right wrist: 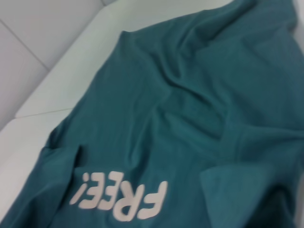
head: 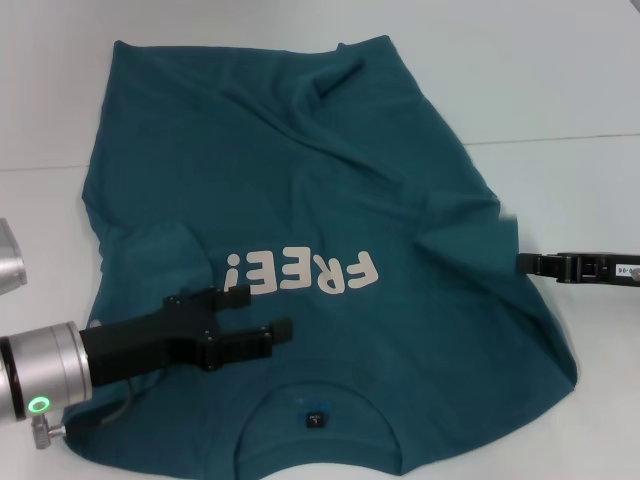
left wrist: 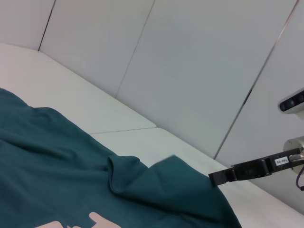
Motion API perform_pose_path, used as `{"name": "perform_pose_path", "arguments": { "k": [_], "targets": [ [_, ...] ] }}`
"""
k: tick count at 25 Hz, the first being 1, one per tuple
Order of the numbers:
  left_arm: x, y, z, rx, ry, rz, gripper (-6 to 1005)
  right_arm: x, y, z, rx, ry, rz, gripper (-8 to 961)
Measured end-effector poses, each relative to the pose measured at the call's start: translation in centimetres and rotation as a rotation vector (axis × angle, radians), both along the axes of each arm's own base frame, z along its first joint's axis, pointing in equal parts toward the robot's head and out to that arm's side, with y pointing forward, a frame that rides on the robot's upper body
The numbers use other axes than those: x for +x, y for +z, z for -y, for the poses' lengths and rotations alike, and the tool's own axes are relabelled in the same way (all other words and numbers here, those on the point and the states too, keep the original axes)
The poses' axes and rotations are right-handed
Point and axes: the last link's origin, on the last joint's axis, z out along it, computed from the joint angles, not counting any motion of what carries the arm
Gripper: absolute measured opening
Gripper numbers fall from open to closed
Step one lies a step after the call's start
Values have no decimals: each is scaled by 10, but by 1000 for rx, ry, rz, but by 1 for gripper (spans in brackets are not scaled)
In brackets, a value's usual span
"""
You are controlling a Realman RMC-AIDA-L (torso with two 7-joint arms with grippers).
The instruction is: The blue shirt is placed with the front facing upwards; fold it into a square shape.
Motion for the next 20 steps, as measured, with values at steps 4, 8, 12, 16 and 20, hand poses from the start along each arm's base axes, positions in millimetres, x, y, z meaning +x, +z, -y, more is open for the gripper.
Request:
{"name": "perform_pose_path", "arguments": {
  "k": [4, 8, 12, 16, 20],
  "targets": [
    [1, -1, 0, -4, 1, 4, 949, -3, -1, 1, -15, 17, -12, 41],
    [1, -2, 0, -5, 0, 5, 949, -10, -7, -1, -33, 37, -13, 52],
    [1, -2, 0, -6, 1, 6, 949, -21, -16, -5, -63, 66, -10, 63],
    [2, -2, 0, -6, 1, 6, 949, -27, -23, -7, -82, 81, -7, 74],
    [2, -2, -1, -6, -1, 6, 949, -31, -34, -7, -119, 95, 19, 85]
  ]
}}
